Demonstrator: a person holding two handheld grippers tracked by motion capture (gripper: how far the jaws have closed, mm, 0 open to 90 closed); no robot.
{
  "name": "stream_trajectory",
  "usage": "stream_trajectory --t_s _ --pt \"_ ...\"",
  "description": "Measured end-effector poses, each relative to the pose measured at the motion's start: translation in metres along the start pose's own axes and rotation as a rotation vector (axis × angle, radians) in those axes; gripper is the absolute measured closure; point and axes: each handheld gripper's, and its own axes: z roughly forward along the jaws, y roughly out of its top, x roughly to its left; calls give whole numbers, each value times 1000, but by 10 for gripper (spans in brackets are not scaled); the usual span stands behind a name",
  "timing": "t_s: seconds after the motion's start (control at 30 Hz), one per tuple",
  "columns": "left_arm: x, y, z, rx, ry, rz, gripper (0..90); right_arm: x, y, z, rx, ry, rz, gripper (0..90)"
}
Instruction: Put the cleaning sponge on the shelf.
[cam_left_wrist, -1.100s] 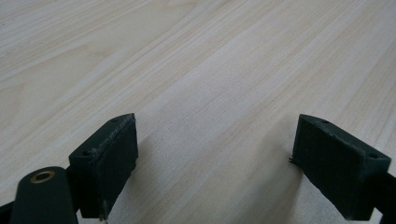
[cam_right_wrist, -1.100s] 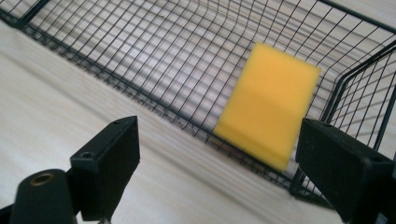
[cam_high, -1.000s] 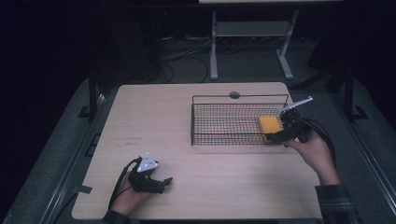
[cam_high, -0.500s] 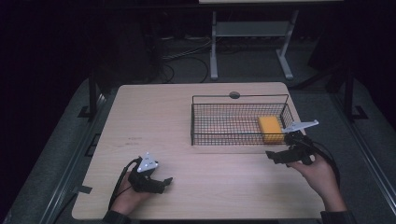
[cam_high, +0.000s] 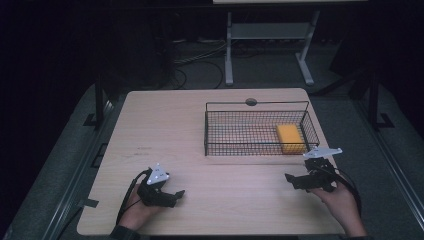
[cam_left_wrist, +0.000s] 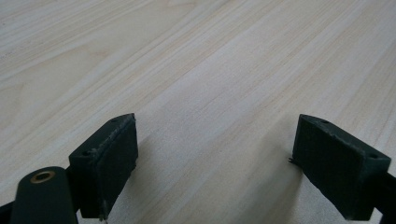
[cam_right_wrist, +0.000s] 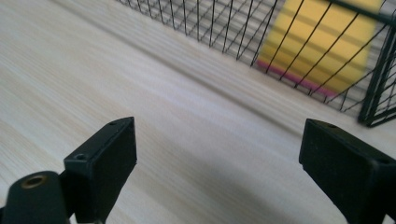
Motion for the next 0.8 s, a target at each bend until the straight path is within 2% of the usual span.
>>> stream_trajectory --t_s 0.23,0.43,0.57,0.6,0.73,0.8 --pt "0 0 0 3 0 4 134 0 -21 9 -12 5 11 89" --pt "0 0 0 2 0 3 134 4 -32 17 -13 -32 -21 85" --pt "0 0 0 2 0 3 134 7 -36 21 -10 -33 -27 81" --pt "0 0 0 2 0 3 134 7 -37 23 -10 -32 -35 67" --pt "0 0 0 4 0 3 134 4 -40 25 -24 -1 -6 52" --pt "0 0 0 4 0 4 134 4 -41 26 -36 -2 -5 34"
